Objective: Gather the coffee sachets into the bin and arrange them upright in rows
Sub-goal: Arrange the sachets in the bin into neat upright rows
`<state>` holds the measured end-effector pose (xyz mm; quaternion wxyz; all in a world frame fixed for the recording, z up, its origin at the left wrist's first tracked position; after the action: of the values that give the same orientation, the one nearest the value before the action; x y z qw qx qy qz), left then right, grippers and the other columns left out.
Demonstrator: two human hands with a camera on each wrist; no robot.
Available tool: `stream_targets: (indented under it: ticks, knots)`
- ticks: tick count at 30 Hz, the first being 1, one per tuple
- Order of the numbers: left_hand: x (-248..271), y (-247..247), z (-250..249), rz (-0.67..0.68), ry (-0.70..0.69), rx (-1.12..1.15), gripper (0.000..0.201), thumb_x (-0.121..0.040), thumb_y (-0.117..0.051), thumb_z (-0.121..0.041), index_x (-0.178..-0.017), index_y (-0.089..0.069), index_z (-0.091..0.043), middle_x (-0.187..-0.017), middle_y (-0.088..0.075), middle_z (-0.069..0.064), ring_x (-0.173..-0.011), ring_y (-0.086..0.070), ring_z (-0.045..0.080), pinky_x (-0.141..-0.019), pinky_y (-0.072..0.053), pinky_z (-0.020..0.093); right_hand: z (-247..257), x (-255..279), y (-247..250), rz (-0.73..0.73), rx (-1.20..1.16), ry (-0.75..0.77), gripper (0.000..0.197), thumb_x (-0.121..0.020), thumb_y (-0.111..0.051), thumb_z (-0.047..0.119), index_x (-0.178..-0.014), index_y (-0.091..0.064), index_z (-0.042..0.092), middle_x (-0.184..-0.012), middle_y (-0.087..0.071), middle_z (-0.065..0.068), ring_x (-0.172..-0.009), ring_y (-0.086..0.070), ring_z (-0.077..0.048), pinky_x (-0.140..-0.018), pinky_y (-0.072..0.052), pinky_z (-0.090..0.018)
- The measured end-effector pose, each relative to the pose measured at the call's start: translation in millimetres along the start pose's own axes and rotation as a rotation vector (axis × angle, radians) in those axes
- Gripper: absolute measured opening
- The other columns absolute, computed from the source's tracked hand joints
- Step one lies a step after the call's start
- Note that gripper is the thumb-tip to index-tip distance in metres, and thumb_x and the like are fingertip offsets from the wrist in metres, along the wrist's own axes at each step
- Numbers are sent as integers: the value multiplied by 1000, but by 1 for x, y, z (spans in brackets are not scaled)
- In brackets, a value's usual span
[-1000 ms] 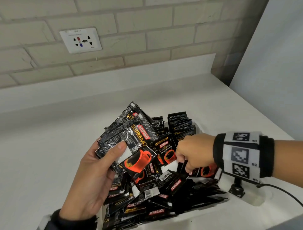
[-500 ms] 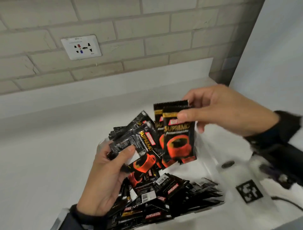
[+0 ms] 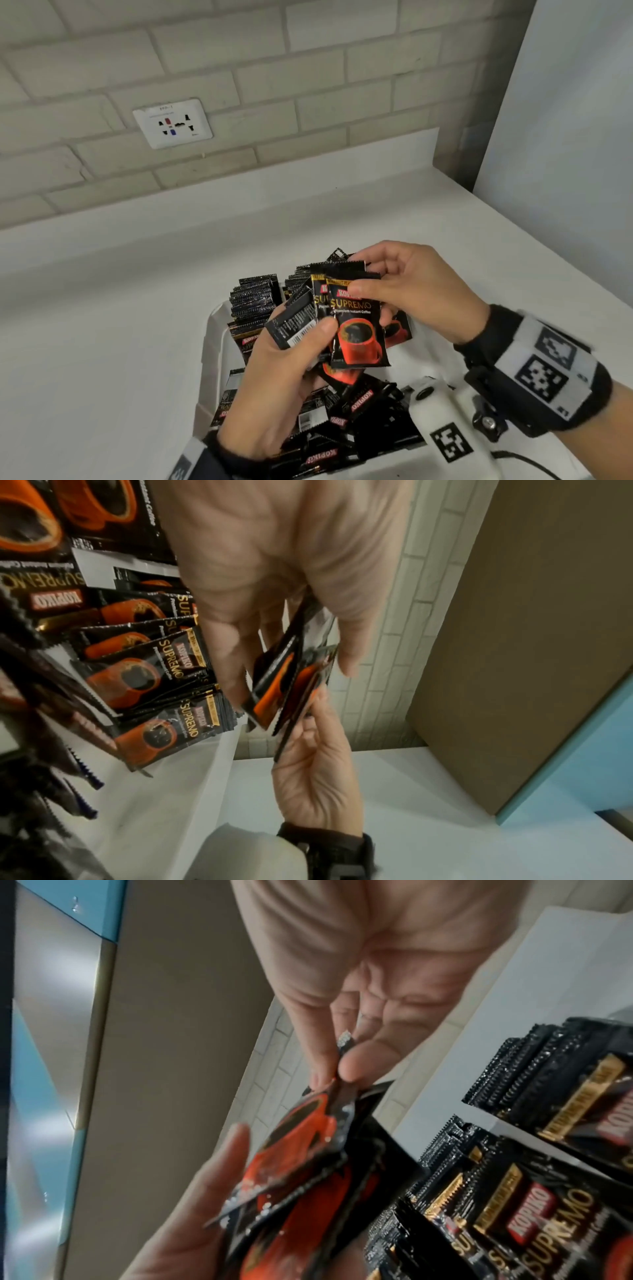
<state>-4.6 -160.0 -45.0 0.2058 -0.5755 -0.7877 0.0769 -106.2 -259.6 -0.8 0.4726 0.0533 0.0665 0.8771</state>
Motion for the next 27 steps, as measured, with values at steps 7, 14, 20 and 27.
stream_targets:
  ticks: [7,14,20,27]
  knots:
    - [-1,9,-1,-53,-59,-81,41,-63,-67,-8,-103,-59,-13,-86,-74,8,-73,-72,19,-52,-55,27,13,5,9,-23,263,81,34,-70,-78,18,-88,-56,37,-77,-62,3,-52,-56,-4,-51,-51,-20]
    - [0,27,-9,-110,-134,18,44,-60,-79,-16,-101,-64,-13,-84,-74,10,-74,-72,23,-50,-56,28,23,5,34,19,330,107,17,-75,-73,14,-78,-67,29,-62,-63,14,-53,-53,2,-49,-42,-9]
    - [8,59,-28,-183,-207,63,52,-68,-60,-11,-119,-55,-1,-85,-74,9,-65,-71,19,-40,-50,21,-7,-11,56,124,534,-5,20,-78,-70,6,-71,-64,24,-63,-64,9,-50,-56,2,-48,-46,-14]
    - [12,67,-28,-204,-203,47,68,-58,-75,-19,-120,-55,0,-84,-74,7,-65,-70,16,-42,-49,20,-43,-25,29,282,979,-49,16,-79,-70,22,-73,-59,30,-83,-65,8,-80,-60,-8,-70,-45,-19]
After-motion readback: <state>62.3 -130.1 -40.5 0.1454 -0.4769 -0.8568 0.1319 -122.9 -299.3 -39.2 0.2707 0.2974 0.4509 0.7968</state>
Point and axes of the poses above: each hand's wrist, its own x-axis away from the middle knuckle, its own y-axis out of the back of the hand, z = x × y, the point moved 10 cm from there along -x, towards the middle knuckle
